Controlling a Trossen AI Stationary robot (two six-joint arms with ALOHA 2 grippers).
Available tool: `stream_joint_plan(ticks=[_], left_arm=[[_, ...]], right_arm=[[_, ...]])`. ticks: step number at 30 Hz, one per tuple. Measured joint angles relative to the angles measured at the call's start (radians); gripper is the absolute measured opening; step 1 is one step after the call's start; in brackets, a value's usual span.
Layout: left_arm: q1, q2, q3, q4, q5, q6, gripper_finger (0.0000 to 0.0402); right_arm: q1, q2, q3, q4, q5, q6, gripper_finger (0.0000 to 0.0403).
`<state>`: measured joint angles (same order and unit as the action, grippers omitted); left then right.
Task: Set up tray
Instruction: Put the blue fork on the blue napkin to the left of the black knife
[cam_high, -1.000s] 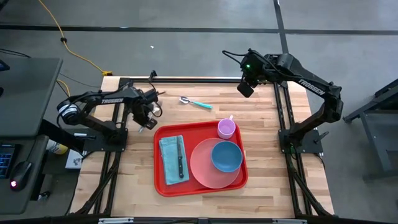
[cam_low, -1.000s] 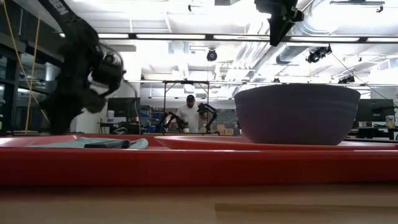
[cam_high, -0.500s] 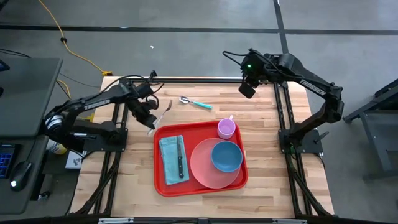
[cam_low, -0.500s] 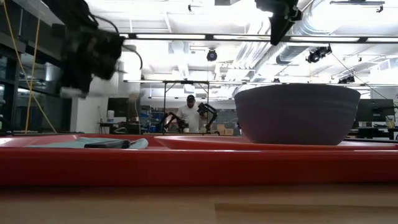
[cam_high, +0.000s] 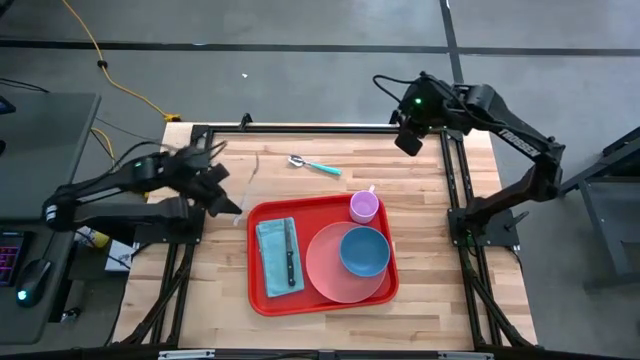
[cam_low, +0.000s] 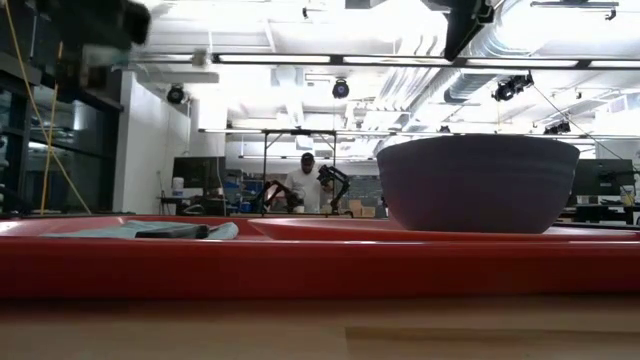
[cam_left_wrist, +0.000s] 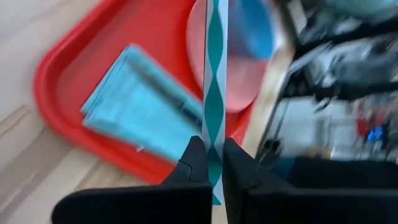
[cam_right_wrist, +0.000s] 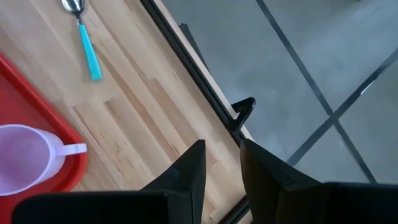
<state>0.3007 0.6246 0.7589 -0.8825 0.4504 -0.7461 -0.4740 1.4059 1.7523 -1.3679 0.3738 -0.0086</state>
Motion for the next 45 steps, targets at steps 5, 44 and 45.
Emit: stream_joint_plan(ticks=[5,44,45], left_arm=[[-0.256,-0.08,0.001,0.082,-0.313,-0.241,0.0034],[-0.886,0.748,0.339,-0.047,-0.853,-0.994,0.0034],[-0.877,0.761,0.368,-0.052,-0.856,-0.993,0.0034]], right_arm=[[-0.011,-0.026,0.0,0.01,-0.007,-0.019,0.0078],[-0.011,-0.034,0.0,0.052,-0.096,-0.071,0.0078],[-0.011,-0.034,0.0,0.048,-0.096,-0.071,0.0078]])
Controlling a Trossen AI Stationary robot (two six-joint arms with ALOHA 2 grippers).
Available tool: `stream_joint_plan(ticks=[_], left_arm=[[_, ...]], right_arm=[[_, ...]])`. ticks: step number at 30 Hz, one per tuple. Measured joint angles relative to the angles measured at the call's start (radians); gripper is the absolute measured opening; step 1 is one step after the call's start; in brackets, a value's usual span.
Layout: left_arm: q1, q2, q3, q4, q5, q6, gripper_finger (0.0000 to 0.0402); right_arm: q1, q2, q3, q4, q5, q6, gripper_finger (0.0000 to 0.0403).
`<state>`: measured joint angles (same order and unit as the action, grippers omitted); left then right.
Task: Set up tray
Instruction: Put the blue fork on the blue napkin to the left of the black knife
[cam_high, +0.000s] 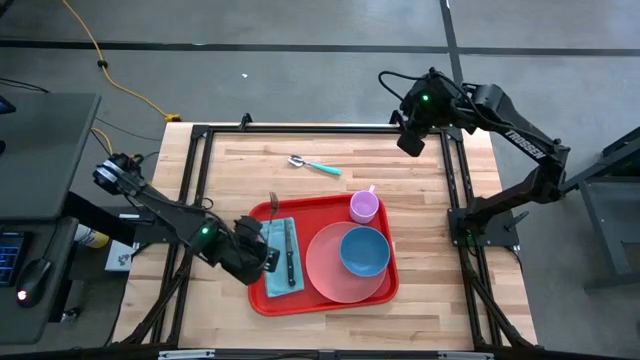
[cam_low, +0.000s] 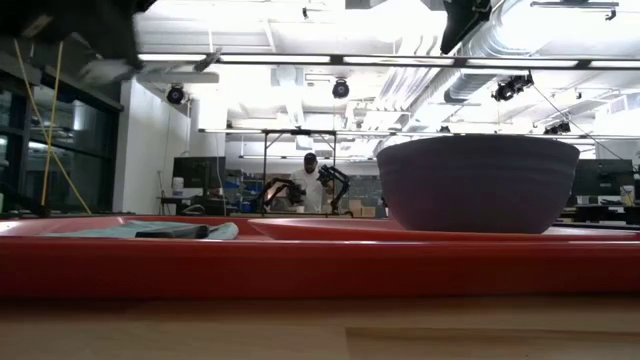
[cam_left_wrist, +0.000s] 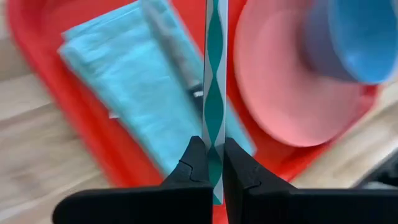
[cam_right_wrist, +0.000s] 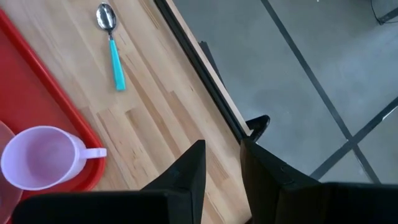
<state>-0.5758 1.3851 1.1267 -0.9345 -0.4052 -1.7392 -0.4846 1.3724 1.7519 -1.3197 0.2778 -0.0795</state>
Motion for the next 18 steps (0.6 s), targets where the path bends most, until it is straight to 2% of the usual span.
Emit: stream_joint_plan(ticks=[5,18], left_arm=[[0.036,0.08,0.087,-0.057,0.001,0.008,0.0034],[0.061,0.229,0.086,-0.068,0.085,0.003,0.0034]], right_arm=[[0.0,0.0,0.0,-0.014,0.0,0.005,0.0078],[0.0,-0.026,0.0,-0.025,0.004,-0.005,0.0078]])
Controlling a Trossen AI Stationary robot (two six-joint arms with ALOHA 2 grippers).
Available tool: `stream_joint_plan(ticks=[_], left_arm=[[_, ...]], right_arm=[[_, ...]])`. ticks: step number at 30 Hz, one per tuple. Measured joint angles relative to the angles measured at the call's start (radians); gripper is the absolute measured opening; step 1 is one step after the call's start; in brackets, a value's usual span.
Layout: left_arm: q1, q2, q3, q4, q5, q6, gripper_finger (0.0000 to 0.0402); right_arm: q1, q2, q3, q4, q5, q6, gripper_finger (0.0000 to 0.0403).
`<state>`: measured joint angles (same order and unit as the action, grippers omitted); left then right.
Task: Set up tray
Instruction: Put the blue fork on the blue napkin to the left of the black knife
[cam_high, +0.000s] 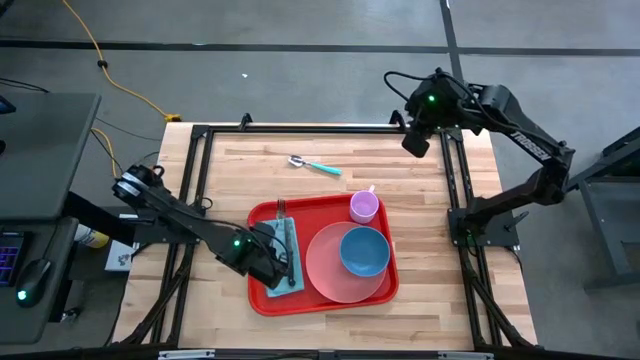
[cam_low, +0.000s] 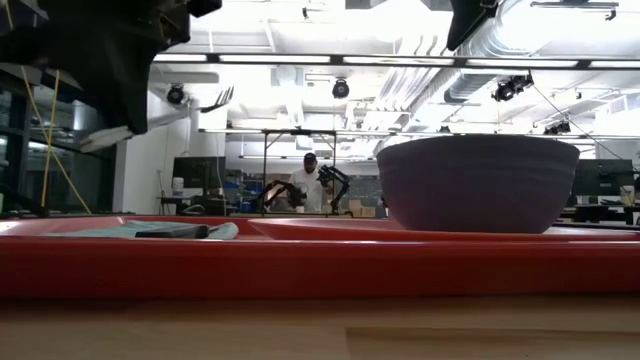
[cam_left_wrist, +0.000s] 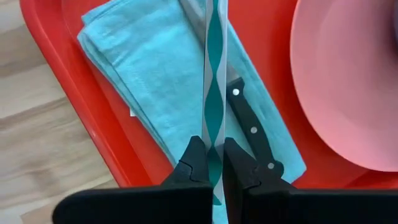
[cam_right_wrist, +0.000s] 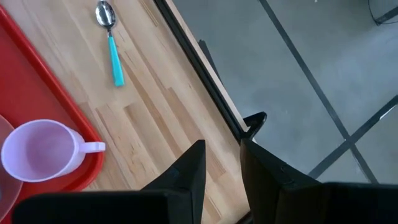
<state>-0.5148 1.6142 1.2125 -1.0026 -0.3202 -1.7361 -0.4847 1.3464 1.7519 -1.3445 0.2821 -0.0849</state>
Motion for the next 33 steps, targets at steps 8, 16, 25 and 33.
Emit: stream_joint_plan(ticks=[8,16,25,33], left_arm=[[0.005,0.043,0.0,-0.012,0.081,0.0,0.0034],[0.005,0.125,0.0,0.022,0.169,0.001,0.0034],[0.046,0.13,0.001,0.135,0.142,0.009,0.0034],[0.064,0.13,0.001,0.122,0.096,0.022,0.0034]], right_arm=[[0.0,-0.037,0.0,-0.004,0.005,0.005,0.0078],[0.0,-0.071,0.0,-0.005,0.003,0.021,0.0078],[0.0,-0.084,0.0,-0.012,0.002,0.024,0.0078],[0.0,-0.1,0.0,-0.081,0.001,0.068,0.0078]])
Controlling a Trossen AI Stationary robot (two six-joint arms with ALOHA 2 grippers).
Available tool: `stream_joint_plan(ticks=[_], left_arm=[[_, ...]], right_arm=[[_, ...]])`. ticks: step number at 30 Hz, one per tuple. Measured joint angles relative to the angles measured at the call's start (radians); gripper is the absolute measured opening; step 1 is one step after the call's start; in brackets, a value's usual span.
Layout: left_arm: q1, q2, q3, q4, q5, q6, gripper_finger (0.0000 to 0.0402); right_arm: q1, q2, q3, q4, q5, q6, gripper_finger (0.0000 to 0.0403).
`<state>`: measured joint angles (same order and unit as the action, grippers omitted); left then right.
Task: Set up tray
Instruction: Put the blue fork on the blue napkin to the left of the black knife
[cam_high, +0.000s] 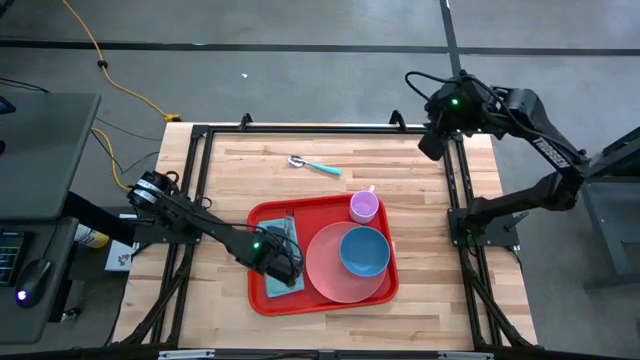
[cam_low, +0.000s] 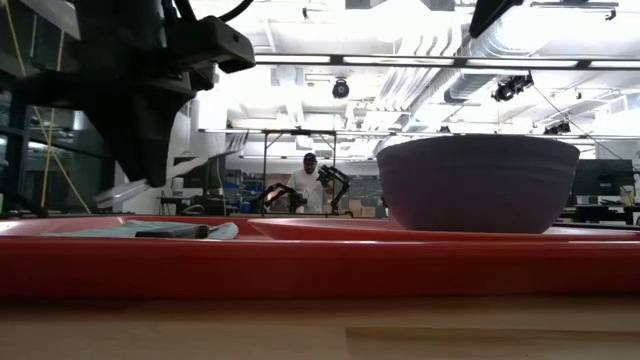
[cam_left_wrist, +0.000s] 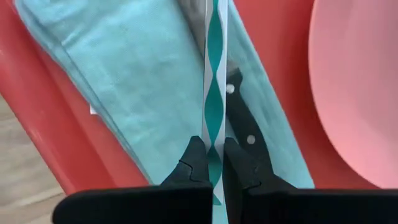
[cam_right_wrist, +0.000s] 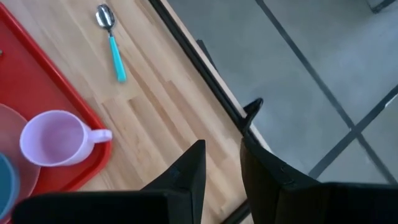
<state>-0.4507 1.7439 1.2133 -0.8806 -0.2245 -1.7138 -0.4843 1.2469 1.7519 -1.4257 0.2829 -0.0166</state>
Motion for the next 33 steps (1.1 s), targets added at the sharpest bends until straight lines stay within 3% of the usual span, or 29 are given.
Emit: stream_joint_plan(ticks=[6,10,18,29,33], left_arm=[[-0.001,-0.028,-0.002,-0.035,-0.079,0.009,0.0034],[-0.027,-0.082,-0.004,0.031,-0.183,0.033,0.0034],[-0.128,-0.087,-0.006,-0.046,-0.152,0.026,0.0034],[-0.079,-0.078,0.036,-0.038,-0.143,0.007,0.0034],[-0.035,-0.042,0.12,-0.181,-0.1,0.006,0.0034]], right_arm=[[0.001,-0.049,0.0,-0.025,-0.002,0.042,0.0078],[0.001,-0.092,0.0,-0.024,-0.003,0.038,0.0078],[0.001,-0.15,0.0,-0.022,-0.07,0.042,0.0078],[0.001,-0.204,0.0,-0.022,-0.103,-0.077,0.0078],[0.001,-0.229,0.0,-0.026,-0.141,-0.141,0.0078]])
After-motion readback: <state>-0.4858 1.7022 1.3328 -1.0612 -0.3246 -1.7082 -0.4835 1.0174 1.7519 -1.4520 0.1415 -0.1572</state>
